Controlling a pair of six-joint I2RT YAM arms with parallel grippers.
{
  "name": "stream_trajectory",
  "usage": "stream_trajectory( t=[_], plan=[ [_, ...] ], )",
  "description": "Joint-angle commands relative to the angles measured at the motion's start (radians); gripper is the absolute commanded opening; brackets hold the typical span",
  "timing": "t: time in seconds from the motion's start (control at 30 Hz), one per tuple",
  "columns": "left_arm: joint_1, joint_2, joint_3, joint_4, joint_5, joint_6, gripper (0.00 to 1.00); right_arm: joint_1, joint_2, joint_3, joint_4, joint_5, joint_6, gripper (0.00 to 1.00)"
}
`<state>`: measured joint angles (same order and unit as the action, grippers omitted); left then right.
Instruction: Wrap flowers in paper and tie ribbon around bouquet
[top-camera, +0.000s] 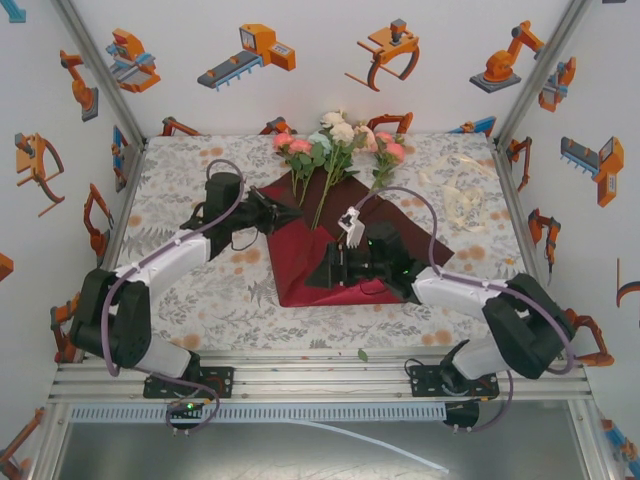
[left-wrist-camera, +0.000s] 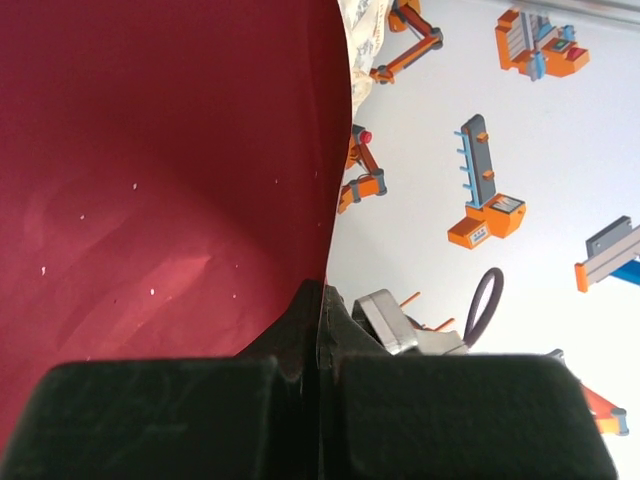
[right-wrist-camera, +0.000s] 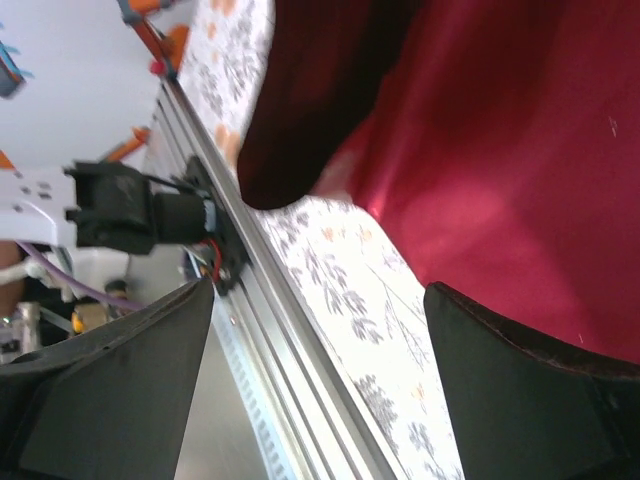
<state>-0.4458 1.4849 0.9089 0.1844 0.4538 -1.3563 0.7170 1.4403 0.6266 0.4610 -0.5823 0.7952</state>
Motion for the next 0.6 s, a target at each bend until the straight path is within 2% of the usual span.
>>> stream_trajectory(
  t=[0.0, 0.07, 0.1, 0.2, 0.23, 0.27, 0.3, 0.4, 0.43, 0.47, 0.57],
  plan=[
    [-0.041, 0.049, 0.034, 0.056, -0.009, -0.01, 0.0, 0.016, 0.081, 0.072, 0.138, 0.064, 0.112, 0.78],
    [-0.065, 0.078, 0.05, 0.077, -0.007, -0.019, 0.0, 0.018, 0.121, 0.104, 0.096, 0.1, 0.113, 0.74],
    [-0.073, 0.089, 0.055, 0.087, -0.007, -0.023, 0.0, 0.018, 0.133, 0.108, 0.086, 0.113, 0.109, 0.68],
    [-0.08, 0.107, 0.06, 0.129, -0.007, -0.024, 0.0, 0.017, 0.13, 0.097, 0.011, 0.178, 0.082, 0.4],
    [-0.078, 0.103, 0.063, 0.127, -0.015, -0.008, 0.06, 0.017, 0.121, 0.092, -0.03, 0.2, 0.063, 0.3],
    [-0.074, 0.094, 0.072, 0.11, -0.028, 0.023, 0.16, 0.017, 0.112, 0.088, -0.076, 0.226, 0.041, 0.23],
    [-0.07, 0.083, 0.085, 0.091, -0.037, 0.067, 0.25, 0.016, 0.104, 0.089, -0.121, 0.246, 0.02, 0.18],
    [-0.056, 0.03, 0.164, -0.039, -0.059, 0.288, 0.49, 0.016, 0.1, 0.119, -0.268, 0.294, -0.063, 0.13],
    [-0.054, 0.005, 0.197, -0.133, -0.102, 0.389, 0.56, 0.016, 0.1, 0.129, -0.303, 0.308, -0.085, 0.12],
    [-0.056, -0.022, 0.221, -0.224, -0.181, 0.471, 0.6, 0.015, 0.101, 0.137, -0.331, 0.319, -0.102, 0.12],
    [-0.046, -0.075, 0.228, -0.354, -0.442, 0.638, 0.65, 0.016, 0.103, 0.138, -0.364, 0.335, -0.116, 0.12]
  ],
)
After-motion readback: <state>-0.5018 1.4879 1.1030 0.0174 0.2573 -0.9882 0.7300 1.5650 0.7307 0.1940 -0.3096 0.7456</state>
